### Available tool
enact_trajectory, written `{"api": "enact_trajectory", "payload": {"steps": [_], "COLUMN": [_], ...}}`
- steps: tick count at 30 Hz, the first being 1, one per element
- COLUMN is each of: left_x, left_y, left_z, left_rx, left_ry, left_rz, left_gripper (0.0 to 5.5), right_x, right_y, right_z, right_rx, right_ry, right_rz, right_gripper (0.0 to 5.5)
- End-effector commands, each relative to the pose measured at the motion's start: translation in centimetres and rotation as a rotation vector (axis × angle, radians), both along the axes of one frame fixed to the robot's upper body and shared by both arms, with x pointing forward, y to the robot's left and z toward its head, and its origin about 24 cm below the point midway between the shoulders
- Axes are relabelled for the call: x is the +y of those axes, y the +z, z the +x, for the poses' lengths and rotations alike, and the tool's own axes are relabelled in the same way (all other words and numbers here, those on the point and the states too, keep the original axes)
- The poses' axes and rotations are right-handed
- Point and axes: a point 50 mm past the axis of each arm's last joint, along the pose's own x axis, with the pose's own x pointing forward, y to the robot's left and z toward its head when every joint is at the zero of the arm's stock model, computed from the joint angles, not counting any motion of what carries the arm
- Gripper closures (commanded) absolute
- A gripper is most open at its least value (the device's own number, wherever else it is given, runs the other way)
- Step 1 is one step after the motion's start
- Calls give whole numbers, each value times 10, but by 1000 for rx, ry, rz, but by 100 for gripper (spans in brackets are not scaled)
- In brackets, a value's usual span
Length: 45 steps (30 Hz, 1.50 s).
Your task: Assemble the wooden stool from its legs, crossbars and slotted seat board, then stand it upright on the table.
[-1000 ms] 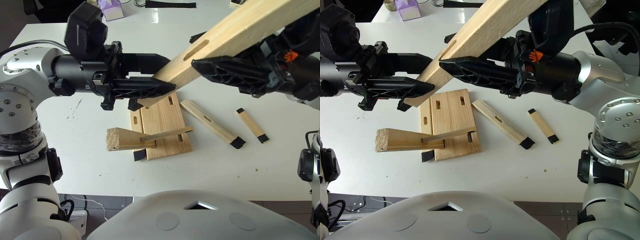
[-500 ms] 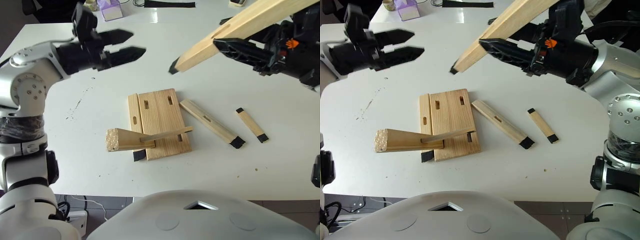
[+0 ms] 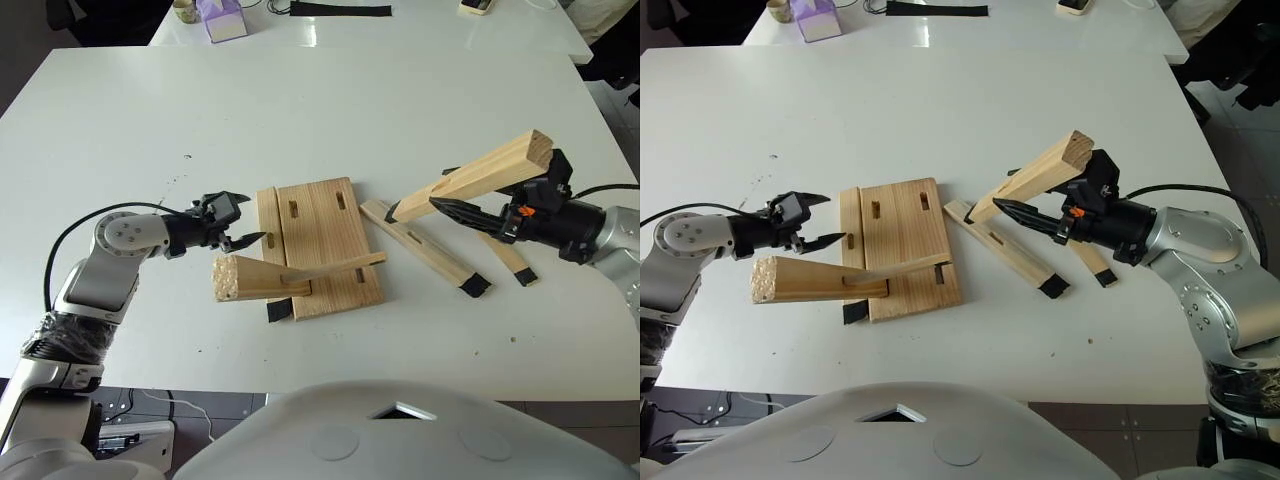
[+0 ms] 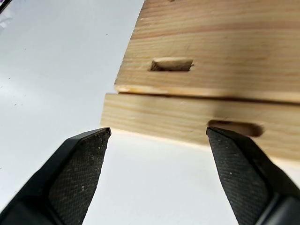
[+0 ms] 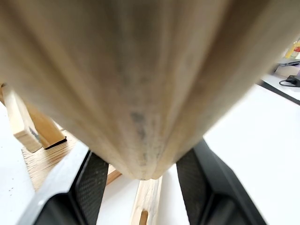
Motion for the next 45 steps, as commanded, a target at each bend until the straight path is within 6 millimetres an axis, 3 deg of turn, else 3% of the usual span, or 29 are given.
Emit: {"api": "enact_trajectory", "payload": {"steps": [1, 6, 14, 22, 32, 38, 41, 45], "left_x": [5, -19, -19, -46, -62, -42, -34, -31], "left_y": [-12, -20, -40, -38, -41, -35, -26, -17], "left_z": [4, 13, 14, 28, 22, 20, 19, 13], "left_rx": [-8, -49, -28, -70, -68, -86, -113, -122], "left_ry": [20, -8, -6, -76, -96, -31, 3, -8], "left_rz": [66, 29, 92, 58, 21, 41, 35, 28], "left_gripper": [170, 170, 170, 170, 170, 170, 170, 170], "right_x": [-1, 6, 7, 18, 22, 10, 15, 27], "right_y": [-7, -18, -35, -52, -46, -19, -2, 5], "right_z": [-11, -22, -31, -45, -52, -49, -51, -56], "right_rx": [12, 33, 47, 74, 81, 47, 60, 79], "right_ry": [14, 51, 76, 128, 155, 133, 162, 181], "right_rz": [-27, -53, -139, -156, -137, -97, -5, 68], "right_gripper": [349, 349, 349, 349, 349, 349, 350, 350]}}
